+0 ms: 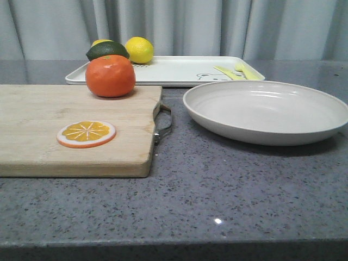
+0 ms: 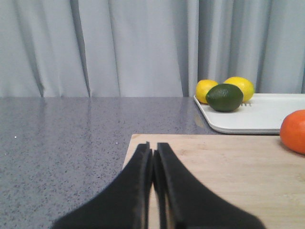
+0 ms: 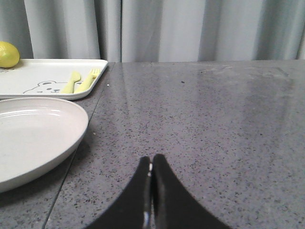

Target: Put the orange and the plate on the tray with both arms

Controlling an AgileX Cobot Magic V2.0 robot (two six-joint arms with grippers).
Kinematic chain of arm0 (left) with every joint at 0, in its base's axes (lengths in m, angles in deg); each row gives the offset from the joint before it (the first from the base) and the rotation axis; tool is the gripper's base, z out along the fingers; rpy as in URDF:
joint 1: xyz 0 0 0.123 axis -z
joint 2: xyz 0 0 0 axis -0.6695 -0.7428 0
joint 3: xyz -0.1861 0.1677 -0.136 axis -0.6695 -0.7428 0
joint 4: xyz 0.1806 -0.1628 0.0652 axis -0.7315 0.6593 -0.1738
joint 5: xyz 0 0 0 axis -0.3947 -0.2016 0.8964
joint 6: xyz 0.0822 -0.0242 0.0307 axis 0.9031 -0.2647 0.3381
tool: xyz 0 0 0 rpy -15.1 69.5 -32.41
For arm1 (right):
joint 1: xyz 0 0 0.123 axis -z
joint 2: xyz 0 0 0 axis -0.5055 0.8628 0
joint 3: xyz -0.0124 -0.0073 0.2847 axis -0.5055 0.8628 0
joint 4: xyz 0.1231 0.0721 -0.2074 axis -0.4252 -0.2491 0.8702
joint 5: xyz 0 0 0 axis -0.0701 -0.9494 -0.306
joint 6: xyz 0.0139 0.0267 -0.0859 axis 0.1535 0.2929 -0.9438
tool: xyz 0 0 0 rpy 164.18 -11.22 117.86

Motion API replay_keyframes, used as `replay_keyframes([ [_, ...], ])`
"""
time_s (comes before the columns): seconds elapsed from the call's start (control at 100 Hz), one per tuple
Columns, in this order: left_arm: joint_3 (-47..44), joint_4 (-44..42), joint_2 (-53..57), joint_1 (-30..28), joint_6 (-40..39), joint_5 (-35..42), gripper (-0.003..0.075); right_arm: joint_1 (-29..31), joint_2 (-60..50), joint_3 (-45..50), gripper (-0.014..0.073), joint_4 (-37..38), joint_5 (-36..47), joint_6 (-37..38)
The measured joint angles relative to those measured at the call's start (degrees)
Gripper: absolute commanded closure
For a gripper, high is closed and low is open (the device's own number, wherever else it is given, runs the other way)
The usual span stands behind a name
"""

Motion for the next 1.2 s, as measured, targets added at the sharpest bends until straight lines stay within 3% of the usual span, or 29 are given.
replay_keyframes([
  [0.42,4.23,0.0,-1.06,0.0,0.0,1.23,0.0739,0.0,3.04,-6.87,0.0656,0.0,-1.79,0.0],
  [0.7,11.68,0.0,-11.63,0.0,0.0,1.25,0.0739,0.0,14.39,-15.34,0.0656,0.0,-7.65,0.0],
  [1.2,22.91,0.0,-29.58,0.0,0.0,1.35,0.0739,0.0,33.55,-27.68,0.0656,0.0,-9.56,0.0],
])
